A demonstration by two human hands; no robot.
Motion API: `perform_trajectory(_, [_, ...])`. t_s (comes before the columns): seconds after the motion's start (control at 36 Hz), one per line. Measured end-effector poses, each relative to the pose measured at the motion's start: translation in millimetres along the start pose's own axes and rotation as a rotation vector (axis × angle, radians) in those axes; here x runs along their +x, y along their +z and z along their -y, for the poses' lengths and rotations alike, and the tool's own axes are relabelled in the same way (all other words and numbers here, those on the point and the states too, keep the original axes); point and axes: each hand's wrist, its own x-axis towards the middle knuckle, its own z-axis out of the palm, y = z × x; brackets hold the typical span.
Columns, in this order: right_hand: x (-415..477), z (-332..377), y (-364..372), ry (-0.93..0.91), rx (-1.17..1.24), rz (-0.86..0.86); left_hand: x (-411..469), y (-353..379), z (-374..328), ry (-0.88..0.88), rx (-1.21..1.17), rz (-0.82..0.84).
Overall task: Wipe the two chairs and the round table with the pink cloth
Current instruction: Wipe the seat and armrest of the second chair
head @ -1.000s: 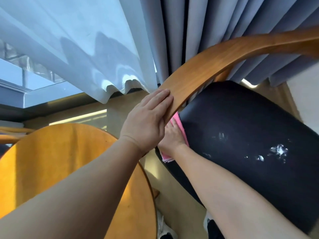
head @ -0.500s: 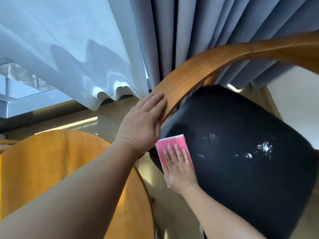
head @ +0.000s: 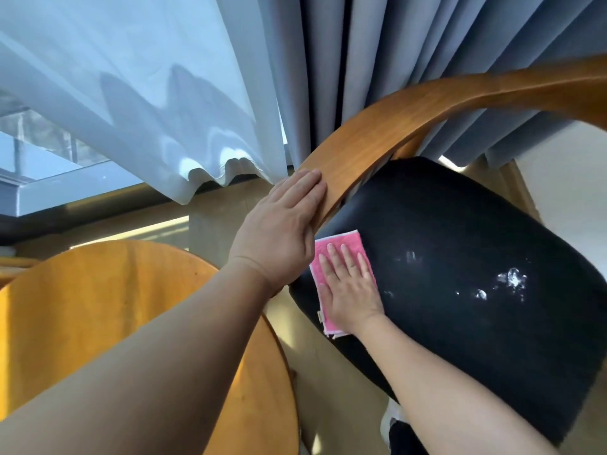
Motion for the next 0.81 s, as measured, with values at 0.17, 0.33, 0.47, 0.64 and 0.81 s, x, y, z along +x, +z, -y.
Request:
perform_trajectory(0.17, [47, -14, -35, -0.015, 0.013, 0.005, 0, -3, -1, -0.006, -0.033, 0.001])
perform_trajectory(0.33, [96, -29, -66, 0.059, 0.040, -0.173, 1, -1, -1, -0.003, -0.022, -0.019])
perform_trajectory(0.47, [102, -36, -61, 0.082, 0.054, -0.169, 1, 1, -1, 0.009, -0.002, -0.033])
perform_trajectory(0.64, [55, -42, -38, 0.157, 0.034, -0.106, 1, 3, 0, 0.035, 0.078, -0.036])
perform_trajectory(0.81, [-36, -40, 5, 0.250, 0.077, -0.112, 3, 1, -1, 0.098, 0.138, 0.007])
